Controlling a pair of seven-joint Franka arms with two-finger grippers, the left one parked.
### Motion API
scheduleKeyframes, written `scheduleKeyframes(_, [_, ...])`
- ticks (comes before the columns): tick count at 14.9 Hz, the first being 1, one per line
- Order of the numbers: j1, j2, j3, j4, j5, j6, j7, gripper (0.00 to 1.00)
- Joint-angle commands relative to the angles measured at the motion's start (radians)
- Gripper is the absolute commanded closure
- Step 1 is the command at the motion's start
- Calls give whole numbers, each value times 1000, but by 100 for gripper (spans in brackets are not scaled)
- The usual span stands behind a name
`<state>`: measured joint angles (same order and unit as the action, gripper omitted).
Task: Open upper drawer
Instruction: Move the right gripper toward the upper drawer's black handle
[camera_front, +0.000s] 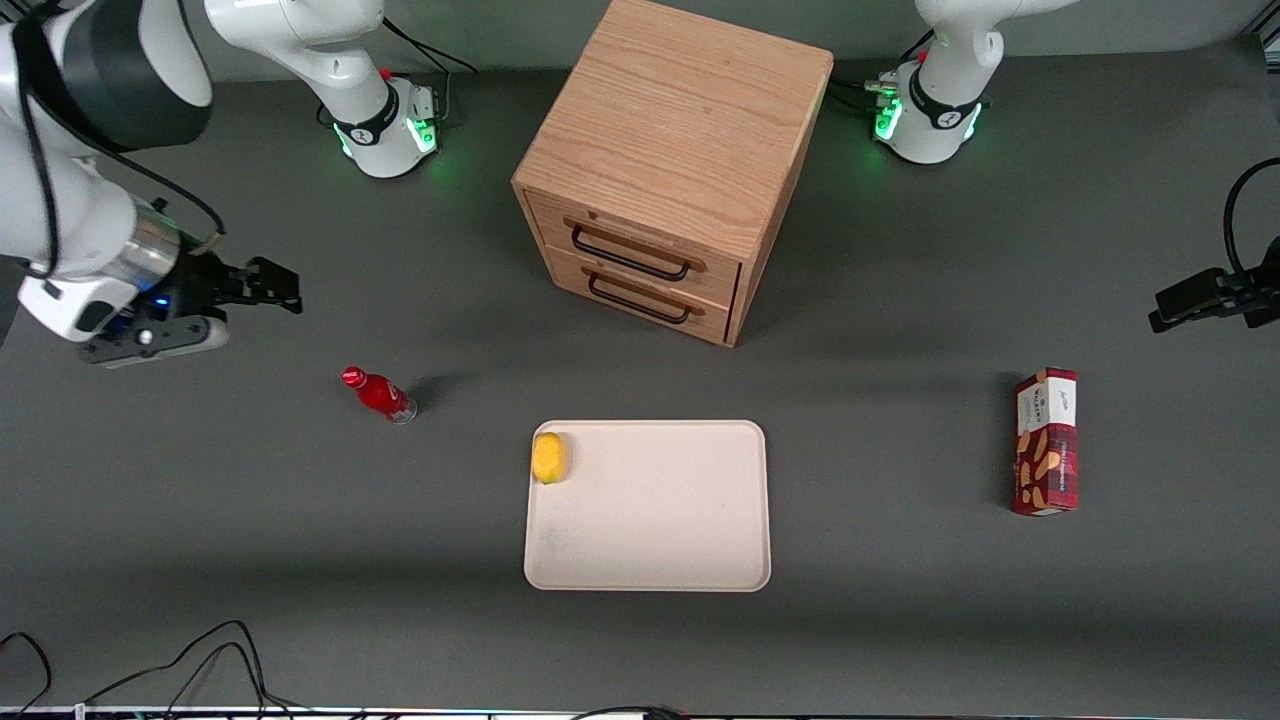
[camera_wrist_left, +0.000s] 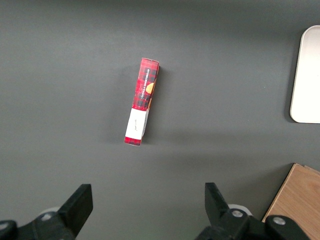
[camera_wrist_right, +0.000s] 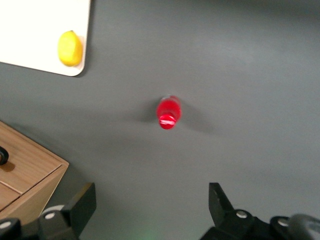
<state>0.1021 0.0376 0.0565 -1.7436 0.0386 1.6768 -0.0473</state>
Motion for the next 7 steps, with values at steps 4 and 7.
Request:
scheduleKeyframes(4, [-2, 142, 89, 116, 133, -17, -170, 0])
scheduleKeyframes(7, [4, 182, 164, 156, 132, -23, -378, 0])
